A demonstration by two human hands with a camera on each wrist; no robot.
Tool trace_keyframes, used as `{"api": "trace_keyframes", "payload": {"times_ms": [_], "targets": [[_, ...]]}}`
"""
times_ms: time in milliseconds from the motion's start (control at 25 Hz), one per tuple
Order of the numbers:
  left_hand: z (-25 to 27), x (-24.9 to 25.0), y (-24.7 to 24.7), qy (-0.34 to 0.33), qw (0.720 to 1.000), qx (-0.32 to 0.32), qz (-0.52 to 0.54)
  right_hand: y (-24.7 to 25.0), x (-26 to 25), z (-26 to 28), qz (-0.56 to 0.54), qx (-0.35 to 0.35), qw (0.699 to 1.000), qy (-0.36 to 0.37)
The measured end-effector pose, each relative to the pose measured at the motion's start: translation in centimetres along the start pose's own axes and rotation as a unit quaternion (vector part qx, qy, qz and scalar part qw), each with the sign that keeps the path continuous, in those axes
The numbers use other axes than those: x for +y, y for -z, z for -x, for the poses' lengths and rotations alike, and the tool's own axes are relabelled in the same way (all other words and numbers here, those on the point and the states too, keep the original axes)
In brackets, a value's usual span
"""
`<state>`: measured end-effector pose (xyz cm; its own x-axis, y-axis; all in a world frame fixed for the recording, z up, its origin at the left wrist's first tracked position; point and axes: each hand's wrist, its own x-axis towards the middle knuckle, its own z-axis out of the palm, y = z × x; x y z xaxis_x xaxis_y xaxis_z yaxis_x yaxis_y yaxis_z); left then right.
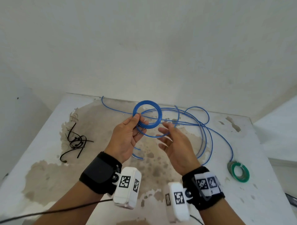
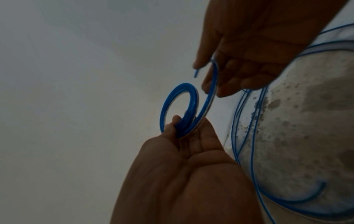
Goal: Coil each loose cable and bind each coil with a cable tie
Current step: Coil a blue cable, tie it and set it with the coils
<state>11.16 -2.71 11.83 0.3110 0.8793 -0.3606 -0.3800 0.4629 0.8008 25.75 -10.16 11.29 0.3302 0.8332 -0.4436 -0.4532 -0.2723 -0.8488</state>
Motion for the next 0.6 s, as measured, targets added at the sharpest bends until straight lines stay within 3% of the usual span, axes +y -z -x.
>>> {"api": "trace_keyframes", "payload": {"times_ms": [240,440,600], "targets": [[1.1,0.1,1.2,0.019,0.999,-0.021,-0.031,-0.9,0.0,0.1,0.103,0.014,0.993,0.057],[0.7,0.1,1.1,0.044,0.999,-0.024,0.004,-0.7,-0.1,0.1,0.034,-0.016,0.999,0.028],[0.5,0.1,0.4,0.033,0.999,-0.034,0.003,-0.8,-0.4,0.0,0.030,0.003,0.998,0.052]]}}
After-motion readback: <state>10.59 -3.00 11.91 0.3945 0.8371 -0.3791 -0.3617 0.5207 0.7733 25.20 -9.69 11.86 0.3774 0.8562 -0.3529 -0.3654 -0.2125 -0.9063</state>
